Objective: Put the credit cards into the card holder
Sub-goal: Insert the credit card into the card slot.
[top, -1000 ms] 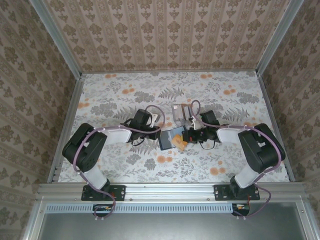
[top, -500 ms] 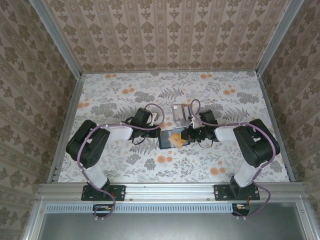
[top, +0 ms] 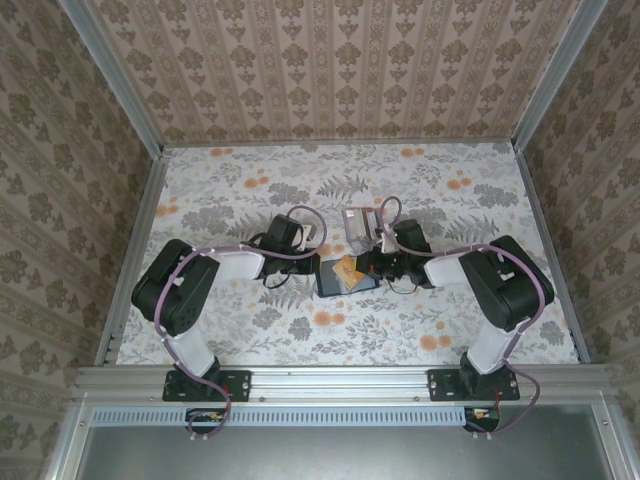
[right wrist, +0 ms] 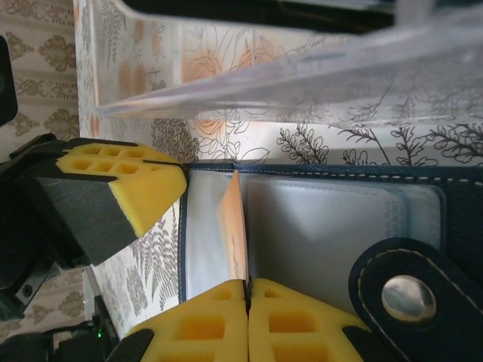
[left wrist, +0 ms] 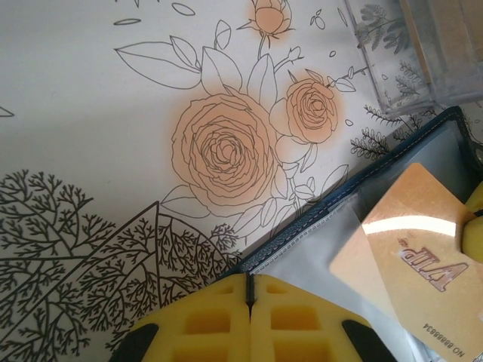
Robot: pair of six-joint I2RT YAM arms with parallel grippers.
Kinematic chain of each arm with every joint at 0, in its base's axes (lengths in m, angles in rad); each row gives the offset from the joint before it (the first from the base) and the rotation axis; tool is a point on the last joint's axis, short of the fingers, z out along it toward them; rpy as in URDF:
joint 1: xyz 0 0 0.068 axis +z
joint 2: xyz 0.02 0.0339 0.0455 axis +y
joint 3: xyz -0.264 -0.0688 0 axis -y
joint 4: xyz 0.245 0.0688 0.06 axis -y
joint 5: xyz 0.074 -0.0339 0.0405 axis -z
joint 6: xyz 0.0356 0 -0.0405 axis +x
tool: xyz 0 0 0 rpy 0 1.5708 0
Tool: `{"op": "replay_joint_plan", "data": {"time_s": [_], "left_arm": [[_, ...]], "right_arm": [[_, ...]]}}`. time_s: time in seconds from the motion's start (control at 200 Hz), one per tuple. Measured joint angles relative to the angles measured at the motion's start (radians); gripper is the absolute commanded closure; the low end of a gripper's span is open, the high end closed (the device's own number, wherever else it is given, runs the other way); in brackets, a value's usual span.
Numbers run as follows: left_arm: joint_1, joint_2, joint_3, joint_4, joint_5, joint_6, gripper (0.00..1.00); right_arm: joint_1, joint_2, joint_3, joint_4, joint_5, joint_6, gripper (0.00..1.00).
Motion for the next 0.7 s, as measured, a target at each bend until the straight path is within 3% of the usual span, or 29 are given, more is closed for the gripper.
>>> {"op": "replay_joint_plan", "data": {"time_s": [0.13,0.33,0.515,0.61,0.7], "left_arm": [[0.000,0.000,-0.006,0.009,0.000,-0.006,0.99],[0.008,-0.025,-0.046,0.041,0.006,-0.008,1.00],[0.014,-0.039,-0.060,0.041,0.004,-0.022,1.00],[0.014,-0.039,-0.062,0.042,0.004,-0.026,1.00],[0.016,-0.039,-0.063,0.040,0.004,-0.034,1.00]], "right_arm": [[0.047,0.004,-0.022,0.071,0.069,0.038,0.83],[0.118,0.003,-0.050,0.130,0.149,0.060,0.78],[0.124,-0.039,-0.058,0.077,0.187,0.040,0.74],[0.126,-0.071,-0.058,0.011,0.200,0.014,0.76],[0.132,-0.083,-0.058,-0.029,0.211,-0.004,0.89]]}}
